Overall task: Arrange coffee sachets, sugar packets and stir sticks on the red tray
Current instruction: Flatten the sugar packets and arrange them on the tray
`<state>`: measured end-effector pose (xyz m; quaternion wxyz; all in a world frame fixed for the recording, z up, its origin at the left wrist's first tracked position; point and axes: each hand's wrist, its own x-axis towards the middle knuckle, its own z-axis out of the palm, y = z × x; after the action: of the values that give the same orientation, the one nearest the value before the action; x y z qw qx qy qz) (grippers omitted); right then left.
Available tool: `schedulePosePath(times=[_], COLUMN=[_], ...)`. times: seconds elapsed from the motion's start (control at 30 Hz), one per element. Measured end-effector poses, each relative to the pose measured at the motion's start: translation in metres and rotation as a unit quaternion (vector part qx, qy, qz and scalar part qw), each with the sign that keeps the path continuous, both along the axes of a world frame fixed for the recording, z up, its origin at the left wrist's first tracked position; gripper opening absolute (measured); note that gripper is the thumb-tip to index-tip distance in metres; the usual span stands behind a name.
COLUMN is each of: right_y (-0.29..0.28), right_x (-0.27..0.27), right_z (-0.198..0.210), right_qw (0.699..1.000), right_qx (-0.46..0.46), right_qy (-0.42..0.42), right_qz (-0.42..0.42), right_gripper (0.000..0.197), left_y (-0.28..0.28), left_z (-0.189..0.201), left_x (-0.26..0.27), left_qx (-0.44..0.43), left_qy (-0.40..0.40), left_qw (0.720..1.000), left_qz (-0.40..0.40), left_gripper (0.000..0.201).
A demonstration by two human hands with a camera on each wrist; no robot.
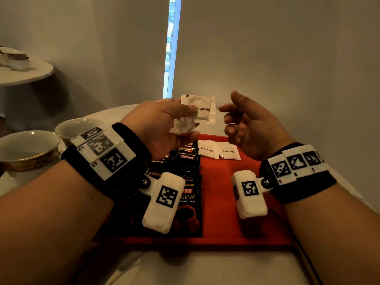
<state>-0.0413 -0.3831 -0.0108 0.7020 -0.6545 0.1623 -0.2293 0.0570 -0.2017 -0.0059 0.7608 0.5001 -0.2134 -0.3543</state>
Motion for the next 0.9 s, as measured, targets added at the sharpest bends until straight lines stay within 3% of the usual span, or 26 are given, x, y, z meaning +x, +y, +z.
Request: schedulePosePath(times=[0.13, 0.27, 0.47, 0.63, 0.73, 0.8, 0.9], right_y=[0.027, 0.038, 0.041, 0.04, 0.038, 0.039, 0.042], right_x=[-0.001, 0.0, 0.001, 0.001, 0.004, 0.005, 0.004], right_z=[0.007, 0.006, 0.006, 0.008, 0.007, 0.006, 0.005], right_qw=[0.994, 0.99, 0.994, 0.996, 0.995, 0.995, 0.996], right_qx=[-0.083, -0.119, -0.098, -0.035, -0.007, -0.009, -0.027], right_qy=[-0.018, -0.016, -0.027, -0.068, -0.094, -0.095, -0.085], right_qz=[0.074, 0.068, 0.043, 0.041, 0.029, 0.022, 0.022], right_gripper=[0.033, 0.025, 0.012, 0.006, 0.009, 0.015, 0.011], left_y=[0.002, 0.003, 0.0, 0.002, 0.002, 0.002, 0.004], left_z=[0.0, 0.0, 0.001, 0.003, 0.003, 0.002, 0.003], left_x=[0.0, -0.001, 0.0, 0.003, 0.004, 0.003, -0.001], left_qx=[0.007, -0.003, 0.006, 0.013, 0.023, 0.033, 0.032], left_qy=[-0.012, -0.016, 0.009, 0.051, 0.045, 0.035, 0.0], left_qw=[1.0, 1.0, 1.0, 0.999, 0.999, 0.999, 0.999], left_qz=[0.003, 0.008, 0.013, 0.015, 0.009, 0.0, -0.019], left_gripper=[0.033, 0.031, 0.039, 0.014, 0.013, 0.023, 0.025])
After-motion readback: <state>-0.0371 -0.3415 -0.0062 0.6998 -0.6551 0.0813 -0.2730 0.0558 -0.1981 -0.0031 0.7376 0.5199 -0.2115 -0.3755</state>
